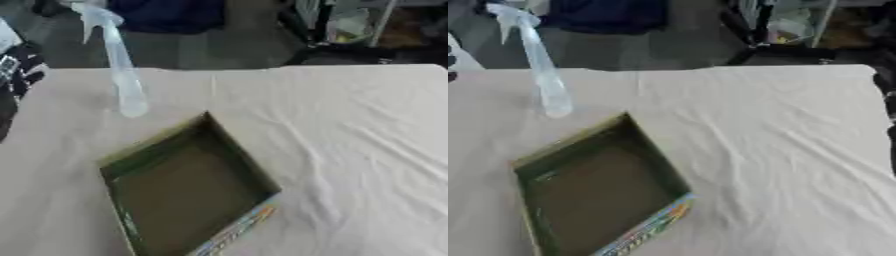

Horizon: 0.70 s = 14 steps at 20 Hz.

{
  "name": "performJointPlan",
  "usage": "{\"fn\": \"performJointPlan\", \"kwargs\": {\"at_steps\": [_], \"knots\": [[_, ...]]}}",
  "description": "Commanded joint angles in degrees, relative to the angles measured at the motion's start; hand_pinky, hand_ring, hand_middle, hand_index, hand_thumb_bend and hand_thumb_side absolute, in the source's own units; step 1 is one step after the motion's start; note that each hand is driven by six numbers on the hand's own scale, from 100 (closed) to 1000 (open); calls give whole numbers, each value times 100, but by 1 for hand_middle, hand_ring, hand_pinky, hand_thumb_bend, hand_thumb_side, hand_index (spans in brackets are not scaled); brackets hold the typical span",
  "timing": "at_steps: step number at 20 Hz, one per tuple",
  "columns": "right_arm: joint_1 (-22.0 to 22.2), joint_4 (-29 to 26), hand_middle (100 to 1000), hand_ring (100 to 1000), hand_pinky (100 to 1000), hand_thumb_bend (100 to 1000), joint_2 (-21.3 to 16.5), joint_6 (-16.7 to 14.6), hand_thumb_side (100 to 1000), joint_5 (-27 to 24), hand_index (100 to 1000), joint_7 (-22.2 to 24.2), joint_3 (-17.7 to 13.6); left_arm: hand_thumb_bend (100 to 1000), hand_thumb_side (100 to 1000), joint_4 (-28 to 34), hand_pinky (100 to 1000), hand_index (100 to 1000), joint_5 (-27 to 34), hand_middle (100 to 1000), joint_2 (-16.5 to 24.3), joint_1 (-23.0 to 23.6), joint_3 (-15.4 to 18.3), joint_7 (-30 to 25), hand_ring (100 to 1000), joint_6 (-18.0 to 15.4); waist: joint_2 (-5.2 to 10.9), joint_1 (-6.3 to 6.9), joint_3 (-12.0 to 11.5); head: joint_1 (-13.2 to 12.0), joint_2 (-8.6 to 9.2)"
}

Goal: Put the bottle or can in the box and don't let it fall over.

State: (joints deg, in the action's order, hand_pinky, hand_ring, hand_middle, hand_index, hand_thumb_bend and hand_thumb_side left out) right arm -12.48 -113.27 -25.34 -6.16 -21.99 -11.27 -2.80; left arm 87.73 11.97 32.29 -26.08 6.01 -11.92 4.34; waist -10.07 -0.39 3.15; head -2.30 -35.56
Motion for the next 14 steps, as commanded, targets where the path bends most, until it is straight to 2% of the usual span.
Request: {"fn": "performJointPlan", "kwargs": {"at_steps": [1, 14], "knots": [[-28, -132, 1000, 1000, 1000, 100, -104, 5, 470, -21, 1000, 13, -38, 100, 832, -291, 1000, 882, -66, 1000, 258, -232, -72, -256, 1000, 0, 36, 0, 10, 24, 88], [-37, -132, 1000, 1000, 1000, 100, -72, 49, 469, -25, 1000, 72, -18, 100, 854, -1439, 1000, 870, -527, 1000, 46, -1069, -254, -664, 1000, -47, -17, -41, 21, -8, 141]]}}
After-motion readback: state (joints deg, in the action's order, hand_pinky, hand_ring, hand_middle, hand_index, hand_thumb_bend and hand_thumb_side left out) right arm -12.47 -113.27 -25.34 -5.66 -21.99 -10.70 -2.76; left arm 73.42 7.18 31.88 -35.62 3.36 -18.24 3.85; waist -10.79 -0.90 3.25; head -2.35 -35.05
